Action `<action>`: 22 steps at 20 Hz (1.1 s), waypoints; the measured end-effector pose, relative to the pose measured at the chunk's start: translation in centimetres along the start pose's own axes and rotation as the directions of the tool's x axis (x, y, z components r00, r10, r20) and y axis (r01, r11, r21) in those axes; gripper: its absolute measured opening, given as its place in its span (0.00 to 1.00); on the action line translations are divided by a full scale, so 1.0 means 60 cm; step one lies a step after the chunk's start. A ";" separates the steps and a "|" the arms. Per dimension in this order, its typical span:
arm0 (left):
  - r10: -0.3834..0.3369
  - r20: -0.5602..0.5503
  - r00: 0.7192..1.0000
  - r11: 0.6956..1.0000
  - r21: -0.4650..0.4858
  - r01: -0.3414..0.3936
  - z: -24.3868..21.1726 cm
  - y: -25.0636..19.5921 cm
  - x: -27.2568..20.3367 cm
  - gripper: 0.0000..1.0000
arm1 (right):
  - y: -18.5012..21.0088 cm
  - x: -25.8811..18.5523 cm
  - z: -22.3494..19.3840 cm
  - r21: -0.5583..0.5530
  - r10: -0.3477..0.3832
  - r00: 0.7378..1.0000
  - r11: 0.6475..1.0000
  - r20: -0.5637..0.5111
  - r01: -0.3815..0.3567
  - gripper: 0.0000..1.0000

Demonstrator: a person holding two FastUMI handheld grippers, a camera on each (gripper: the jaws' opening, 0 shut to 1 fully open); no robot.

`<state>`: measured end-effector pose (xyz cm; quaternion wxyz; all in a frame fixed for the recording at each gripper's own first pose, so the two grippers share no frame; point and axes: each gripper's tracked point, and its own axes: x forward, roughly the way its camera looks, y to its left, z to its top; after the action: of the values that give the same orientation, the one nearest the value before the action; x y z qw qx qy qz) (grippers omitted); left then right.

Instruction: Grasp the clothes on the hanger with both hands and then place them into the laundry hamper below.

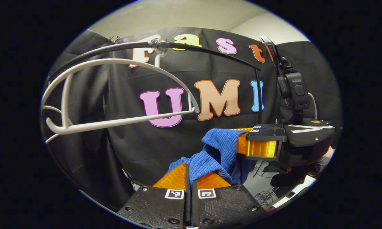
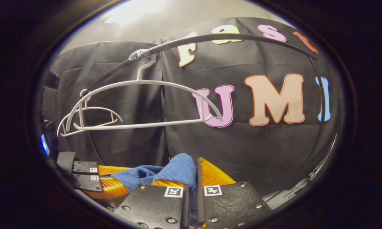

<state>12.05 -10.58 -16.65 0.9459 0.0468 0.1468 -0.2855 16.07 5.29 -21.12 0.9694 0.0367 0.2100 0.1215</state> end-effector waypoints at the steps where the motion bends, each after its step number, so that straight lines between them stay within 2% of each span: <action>1: -0.004 0.002 1.000 1.000 -0.004 0.004 0.001 0.001 0.010 0.02 | 0.001 0.003 -0.001 -0.006 -0.001 1.000 1.000 -0.004 0.001 0.10; 7: -0.025 -0.002 1.000 0.999 -0.040 0.024 -0.017 0.013 0.044 0.02 | -0.018 0.028 -0.010 0.007 -0.029 0.999 1.000 -0.026 0.029 0.10; 14: -0.061 -0.011 0.998 0.997 -0.056 0.060 -0.025 0.006 0.077 0.02 | -0.063 0.060 -0.010 -0.002 -0.099 0.995 0.995 -0.029 0.099 0.10; 19: -0.091 -0.023 0.996 0.986 -0.143 0.087 -0.039 0.007 0.080 0.02 | -0.097 0.077 -0.013 0.021 -0.149 0.988 0.988 -0.032 0.150 0.10; 22: -0.084 -0.072 0.994 0.980 -0.184 0.070 -0.055 0.005 0.085 0.02 | -0.103 0.094 -0.050 0.017 -0.157 0.985 0.987 -0.071 0.158 0.10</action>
<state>15.44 -12.43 -21.37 0.9279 -0.0340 0.2114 -0.3053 21.16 0.76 -26.84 0.9677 0.0264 0.2470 0.0434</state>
